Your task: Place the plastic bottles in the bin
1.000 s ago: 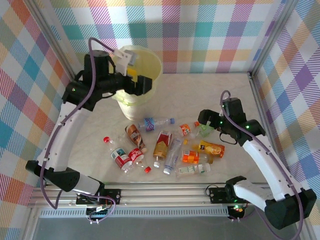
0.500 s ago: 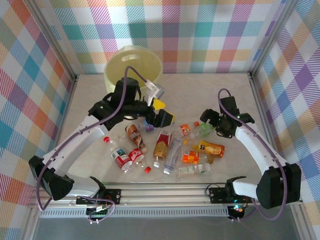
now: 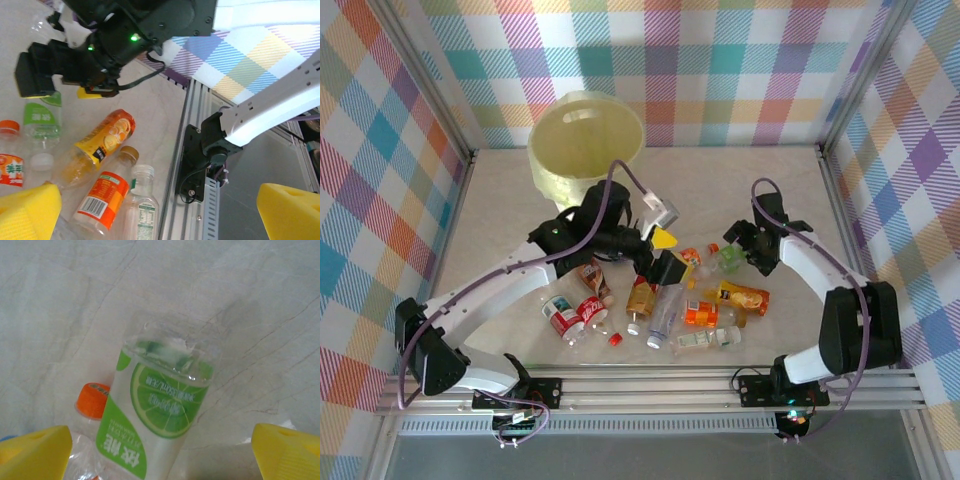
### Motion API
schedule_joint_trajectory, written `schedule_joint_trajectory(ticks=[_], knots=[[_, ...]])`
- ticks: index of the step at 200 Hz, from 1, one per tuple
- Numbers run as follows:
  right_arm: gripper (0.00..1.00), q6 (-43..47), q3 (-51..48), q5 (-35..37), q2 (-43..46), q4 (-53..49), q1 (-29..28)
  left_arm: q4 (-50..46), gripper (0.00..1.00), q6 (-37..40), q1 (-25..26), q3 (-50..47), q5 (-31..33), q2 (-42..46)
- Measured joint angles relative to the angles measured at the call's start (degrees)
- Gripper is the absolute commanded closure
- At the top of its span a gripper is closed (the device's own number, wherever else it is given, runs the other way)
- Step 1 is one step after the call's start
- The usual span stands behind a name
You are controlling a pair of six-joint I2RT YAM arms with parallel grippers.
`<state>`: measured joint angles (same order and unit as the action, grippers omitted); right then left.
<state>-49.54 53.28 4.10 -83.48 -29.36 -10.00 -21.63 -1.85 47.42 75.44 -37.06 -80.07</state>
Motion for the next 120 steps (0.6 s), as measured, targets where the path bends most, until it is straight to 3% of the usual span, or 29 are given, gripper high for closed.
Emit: schedule_joint_trajectory(ticks=[120], knots=[[0.22,-5.4,1.4,1.3,-12.9,6.2,0.2,-0.9,0.00,3.0,3.1,0.0,1.7,-1.9]])
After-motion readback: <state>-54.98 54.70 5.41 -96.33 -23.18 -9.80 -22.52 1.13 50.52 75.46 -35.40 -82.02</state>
